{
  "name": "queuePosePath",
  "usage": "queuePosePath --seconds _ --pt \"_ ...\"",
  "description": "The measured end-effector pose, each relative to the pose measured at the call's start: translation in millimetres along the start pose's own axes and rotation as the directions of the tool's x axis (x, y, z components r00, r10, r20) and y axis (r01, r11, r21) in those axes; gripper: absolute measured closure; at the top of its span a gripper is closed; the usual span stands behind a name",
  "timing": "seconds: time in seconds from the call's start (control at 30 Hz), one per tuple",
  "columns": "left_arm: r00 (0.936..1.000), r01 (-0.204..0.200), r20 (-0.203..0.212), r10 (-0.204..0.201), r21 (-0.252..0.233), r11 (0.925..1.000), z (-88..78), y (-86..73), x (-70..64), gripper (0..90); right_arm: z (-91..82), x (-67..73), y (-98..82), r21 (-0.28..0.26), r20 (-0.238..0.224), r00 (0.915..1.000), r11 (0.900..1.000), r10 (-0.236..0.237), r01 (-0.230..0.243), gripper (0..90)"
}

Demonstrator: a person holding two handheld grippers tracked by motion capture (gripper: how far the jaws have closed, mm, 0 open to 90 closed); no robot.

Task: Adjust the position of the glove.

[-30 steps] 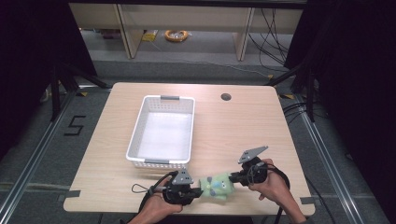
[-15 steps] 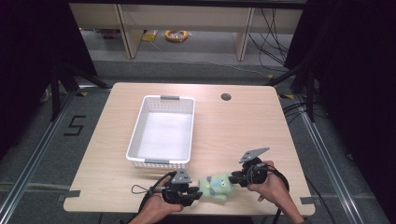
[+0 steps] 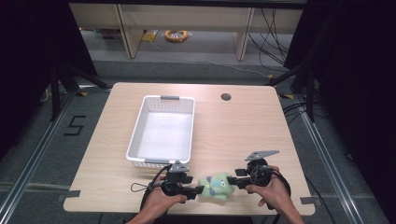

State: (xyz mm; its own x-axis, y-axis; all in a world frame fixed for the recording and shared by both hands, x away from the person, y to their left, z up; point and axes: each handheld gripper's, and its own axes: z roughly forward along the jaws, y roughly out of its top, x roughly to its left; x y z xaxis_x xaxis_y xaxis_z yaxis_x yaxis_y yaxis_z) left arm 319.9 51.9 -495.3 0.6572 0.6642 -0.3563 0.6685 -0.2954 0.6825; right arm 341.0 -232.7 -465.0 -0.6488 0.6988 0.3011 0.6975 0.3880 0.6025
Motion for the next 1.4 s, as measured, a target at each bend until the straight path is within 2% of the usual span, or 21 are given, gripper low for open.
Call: queuePosePath --seconds 0.03,0.1,0.23,0.27,0.37,0.43,0.47,0.53,0.6,0.67,0.7,0.77,0.9,0.93,1.07,1.1,1.17,1.23,1.3,1.33,1.4 --pt "1.0 0.005 -0.007 -0.005 0.002 1.0 2.0 0.4 0.2 39.0 2.1 2.0 -0.8 0.006 -0.018 0.999 0.999 0.041 -0.041 45.3" --pt "0.9998 0.021 -0.007 -0.021 0.005 0.9998 6.0 0.8 0.9 39.0 6.2 -1.7 -1.5 0.011 -0.01 0.9998 1.0 0.02 -0.02 45.3" --pt "0.9994 0.035 0.001 -0.035 0.025 0.9991 11.0 1.3 3.3 39.7 13.8 -1.8 -4.4 0.021 0.006 0.9991 0.999 0.042 -0.042 46.2" --pt "0.9994 0.034 -0.006 -0.034 0.018 0.9993 12.0 1.1 3.3 40.5 16.5 -3.7 -6.1 0.048 0.029 0.999 0.998 0.035 -0.037 46.5" --pt "1.0 0.008 -0.004 -0.008 0.036 0.9993 11.9 0.9 4.1 41.6 19.2 -6.1 -8.0 0.07 0.022 0.9987 0.996 0.045 -0.047 46.7" --pt "0.9999 0.017 0.002 -0.017 0.038 0.9991 13.6 -0.2 3.0 42.1 22.7 -6.7 -10.6 0.045 0.023 0.9977 0.997 0.064 -0.065 46.9" --pt "0.9996 0.027 0.006 -0.027 0.032 0.9991 15.2 -0.8 2.5 42.6 21.7 -7.4 -10.7 0.073 0.019 0.9979 0.995 0.062 -0.063 47.4" --pt "0.9996 0.028 0.006 -0.028 0.034 0.999 15.4 -0.7 2.4 42.7 23.2 -7.8 -11.6 0.069 0.021 0.9979 0.996 0.062 -0.063 48.3" --pt "0.9999 0.009 0.004 -0.009 0.045 0.9989 14.8 -0.3 3.0 43.6 24.2 -8.0 -12.5 0.071 0.013 0.9977 0.995 0.066 -0.067 48.9" --pt "0.9992 0.031 0.022 -0.032 0.046 0.9985 16.7 -0.4 3.4 44.1 25.3 -8.3 -13.4 0.071 0.012 0.9978 0.995 0.065 -0.066 50.0" --pt "0.999 0.042 0.01 -0.043 0.045 0.9981 17.6 -0.8 2.8 44.1 25.7 -8.2 -13.8 0.076 -0.006 0.9976 0.995 0.068 -0.068 50.4" --pt "0.998 0.048 0.038 -0.05 0.052 0.9975 19.2 -0.7 4.4 44.2 26.7 -8.8 -14.8 0.07 -0.01 0.9978 0.995 0.065 -0.065 51.7" --pt "0.9973 0.048 0.054 -0.051 0.051 0.9975 21.7 -0.8 3.5 47.4 27.5 -9.3 -16.4 0.066 -0.023 0.9973 0.996 0.07 -0.068 54.3" --pt "0.9976 0.043 0.052 -0.045 0.05 0.9978 22.0 -0.5 3.2 48.0 30.0 -8.8 -17.5 0.035 -0.027 0.9967 0.997 0.076 -0.075 55.1" --pt "0.9965 0.044 0.068 -0.048 0.056 0.9975 22.6 0.0 4.5 50.3 29.0 -9.0 -17.5 0.057 -0.048 0.9961 0.996 0.074 -0.071 57.6" --pt "0.9965 0.042 0.069 -0.046 0.056 0.9975 22.8 -0.1 4.3 51.1 28.8 -7.2 -17.7 0.064 -0.062 0.9933 0.994 0.097 -0.093 58.3" --pt "0.9976 0.032 0.06 -0.036 0.066 0.9973 22.9 0.6 3.6 52.2 30.1 -8.0 -18.3 0.05 -0.063 0.9941 0.995 0.088 -0.085 60.0" --pt "0.9944 0.057 0.086 -0.061 0.058 0.9967 24.2 -0.6 3.7 54.5 31.6 -8.1 -18.7 0.051 -0.094 0.991 0.995 0.095 -0.091 61.5" --pt "0.9942 0.063 0.084 -0.067 0.048 0.9969 24.5 -1.3 1.9 60.0 32.1 -8.5 -18.8 0.051 -0.093 0.9911 0.995 0.095 -0.091 62.4" --pt "0.993 0.054 0.103 -0.059 0.049 0.9973 24.4 -1.1 0.9 63.5 32.1 -8.6 -18.8 0.051 -0.095 0.9908 0.994 0.096 -0.092 62.7" --pt "0.9947 0.028 0.098 -0.032 0.044 0.9986 23.8 -0.7 -1.4 69.5 32.4 -8.8 -19.3 0.049 -0.102 0.9903 0.995 0.095 -0.09 64.5"
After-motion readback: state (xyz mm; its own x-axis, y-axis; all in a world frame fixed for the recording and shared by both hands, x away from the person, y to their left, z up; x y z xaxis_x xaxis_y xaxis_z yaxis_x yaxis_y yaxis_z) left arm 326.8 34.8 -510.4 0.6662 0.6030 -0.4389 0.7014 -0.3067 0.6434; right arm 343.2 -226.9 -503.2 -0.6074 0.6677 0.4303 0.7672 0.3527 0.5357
